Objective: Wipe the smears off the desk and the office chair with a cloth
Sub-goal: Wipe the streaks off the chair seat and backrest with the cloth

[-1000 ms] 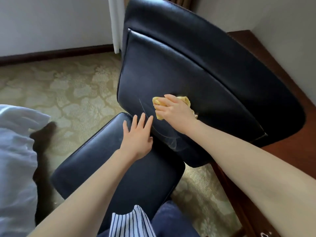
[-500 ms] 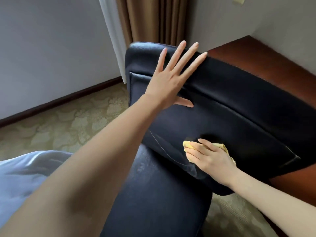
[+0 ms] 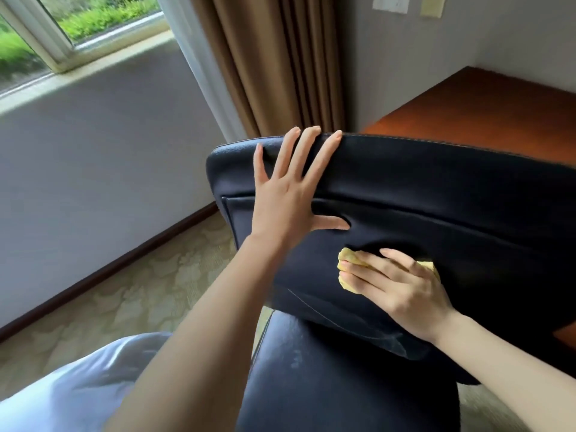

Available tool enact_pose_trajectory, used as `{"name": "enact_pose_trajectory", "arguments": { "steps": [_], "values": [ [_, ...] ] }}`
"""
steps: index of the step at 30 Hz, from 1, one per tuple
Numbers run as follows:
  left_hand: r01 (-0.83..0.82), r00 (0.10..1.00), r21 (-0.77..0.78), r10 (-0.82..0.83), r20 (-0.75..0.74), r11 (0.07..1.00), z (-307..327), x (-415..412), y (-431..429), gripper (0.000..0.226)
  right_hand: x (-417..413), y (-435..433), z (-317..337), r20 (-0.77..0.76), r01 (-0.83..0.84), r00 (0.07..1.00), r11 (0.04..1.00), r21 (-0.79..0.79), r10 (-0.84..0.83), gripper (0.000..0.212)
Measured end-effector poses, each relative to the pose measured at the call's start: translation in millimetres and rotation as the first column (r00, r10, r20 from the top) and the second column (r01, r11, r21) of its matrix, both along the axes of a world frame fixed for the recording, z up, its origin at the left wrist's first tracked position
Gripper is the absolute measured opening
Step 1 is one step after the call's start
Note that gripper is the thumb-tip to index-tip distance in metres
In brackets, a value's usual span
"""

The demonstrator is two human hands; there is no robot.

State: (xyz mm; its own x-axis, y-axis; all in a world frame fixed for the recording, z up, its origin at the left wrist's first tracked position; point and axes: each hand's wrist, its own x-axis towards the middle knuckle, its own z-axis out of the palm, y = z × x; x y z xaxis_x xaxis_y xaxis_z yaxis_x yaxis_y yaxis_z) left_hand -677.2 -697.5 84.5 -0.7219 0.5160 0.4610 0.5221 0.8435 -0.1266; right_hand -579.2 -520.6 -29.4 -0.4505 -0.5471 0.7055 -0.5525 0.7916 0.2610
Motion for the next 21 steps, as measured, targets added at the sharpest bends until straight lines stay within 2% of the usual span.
{"name": "enact_pose_trajectory", "arguments": {
  "steps": [5, 11, 17, 21],
  "values": [
    [-0.092, 0.996, -0.080, 0.091, -0.011, 0.993, 6, 6, -36, 0.119, -20, -36, -2, -0.088, -0.011, 0.996, 0.982, -0.191, -0.006, 0.019],
    [-0.104, 0.993, -0.167, 0.110, 0.028, 0.980, 11, 10, -56, 0.125, -29, -83, -8, -0.054, 0.110, 0.986, 0.867, -0.486, -0.155, 0.022],
    [-0.090, 0.995, -0.159, 0.096, 0.029, 0.983, 9, 3, -59, 0.126, -40, -90, -8, -0.114, 0.130, 0.971, 0.866, -0.482, -0.209, 0.022],
    [-0.045, 0.999, -0.162, 0.045, -0.002, 0.986, 8, 3, -67, 0.125, -43, -91, -13, -0.164, 0.132, 0.965, 0.918, -0.373, -0.205, 0.022]
  ]
}}
